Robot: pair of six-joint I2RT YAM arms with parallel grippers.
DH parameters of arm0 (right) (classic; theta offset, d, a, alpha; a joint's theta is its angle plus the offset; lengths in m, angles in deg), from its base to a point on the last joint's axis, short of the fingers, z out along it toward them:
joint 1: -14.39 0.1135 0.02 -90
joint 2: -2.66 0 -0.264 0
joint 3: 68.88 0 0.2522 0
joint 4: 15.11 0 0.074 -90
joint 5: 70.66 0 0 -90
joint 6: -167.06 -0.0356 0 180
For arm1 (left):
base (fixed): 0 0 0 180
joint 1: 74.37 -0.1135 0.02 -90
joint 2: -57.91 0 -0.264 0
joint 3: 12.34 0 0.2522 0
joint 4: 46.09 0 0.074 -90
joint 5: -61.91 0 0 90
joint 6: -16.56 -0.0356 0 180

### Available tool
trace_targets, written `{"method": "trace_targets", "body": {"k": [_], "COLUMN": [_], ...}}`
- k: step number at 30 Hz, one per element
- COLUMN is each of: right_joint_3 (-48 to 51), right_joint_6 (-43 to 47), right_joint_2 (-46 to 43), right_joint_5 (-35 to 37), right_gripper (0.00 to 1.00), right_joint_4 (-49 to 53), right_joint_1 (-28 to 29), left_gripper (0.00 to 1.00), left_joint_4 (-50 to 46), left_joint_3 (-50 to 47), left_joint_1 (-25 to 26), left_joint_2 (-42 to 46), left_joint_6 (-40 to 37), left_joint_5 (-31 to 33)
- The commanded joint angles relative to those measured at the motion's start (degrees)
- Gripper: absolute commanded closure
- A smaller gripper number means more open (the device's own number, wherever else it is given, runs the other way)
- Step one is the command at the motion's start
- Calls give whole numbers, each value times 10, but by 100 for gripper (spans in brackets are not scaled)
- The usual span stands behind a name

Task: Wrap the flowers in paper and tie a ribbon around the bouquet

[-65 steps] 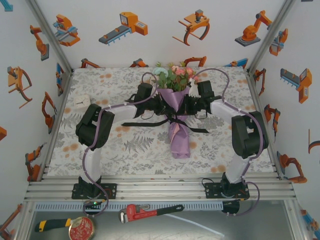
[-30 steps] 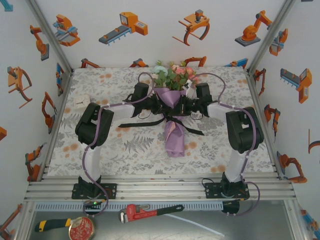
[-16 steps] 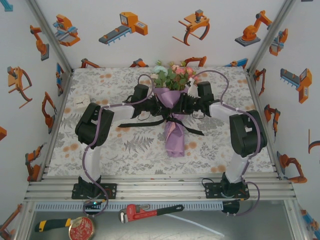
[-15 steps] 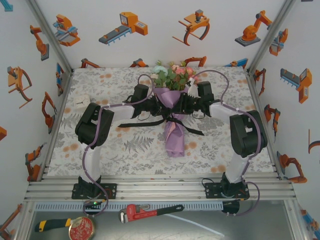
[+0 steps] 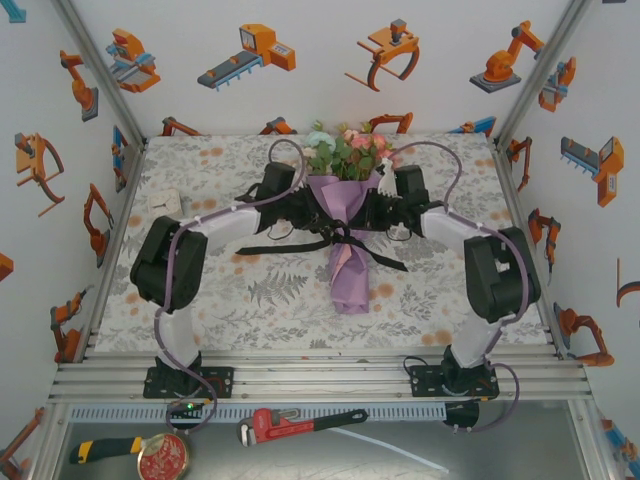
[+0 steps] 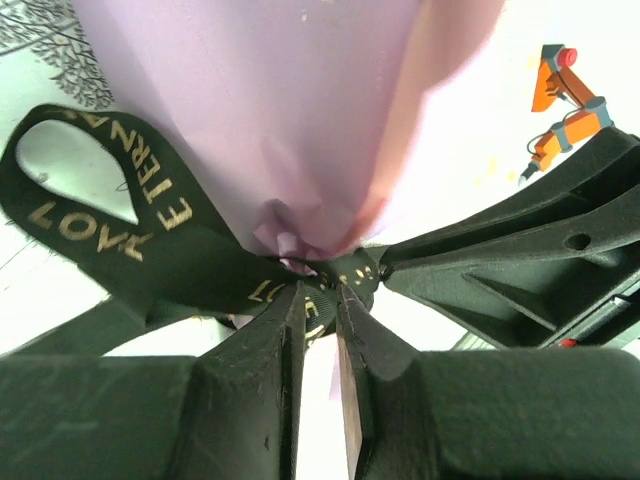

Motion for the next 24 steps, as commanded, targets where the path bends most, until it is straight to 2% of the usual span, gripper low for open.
{"method": "trace_targets", "body": {"k": [1,6,11,16,18,21,24], "right_joint_3": [21,47,26,-10,-13,-17,-27], "right_joint_6": [-24,-49,-4,44,39,31,38], "right_joint_2": [-64,-101,-86,-69,-67,-64,-63], "right_joint_5": [58,98,117,152,170,195,206], "right_gripper": [77,70,67,67,67,67,66], "right_joint_4": [4,-6,25,63,65,66,76], "right_joint_1": [19,72,125,183,191,194,195], "left_gripper": [75,75,75,75,75,76,75], "left_joint_4": [-47,-17,9,-26,-81,-195,-257], "left_joint_3": [-13,-23,-32,-66,-54,2,49], "left_joint_1": [-2,-5,-11,-66,-89,-92,-91], "left_joint_2": [31,14,25,83,81,59,30], "left_joint_6": [-38,-15,4,41,5,-154,-299], "left_joint_5": [31,18,30,66,71,102,78]}}
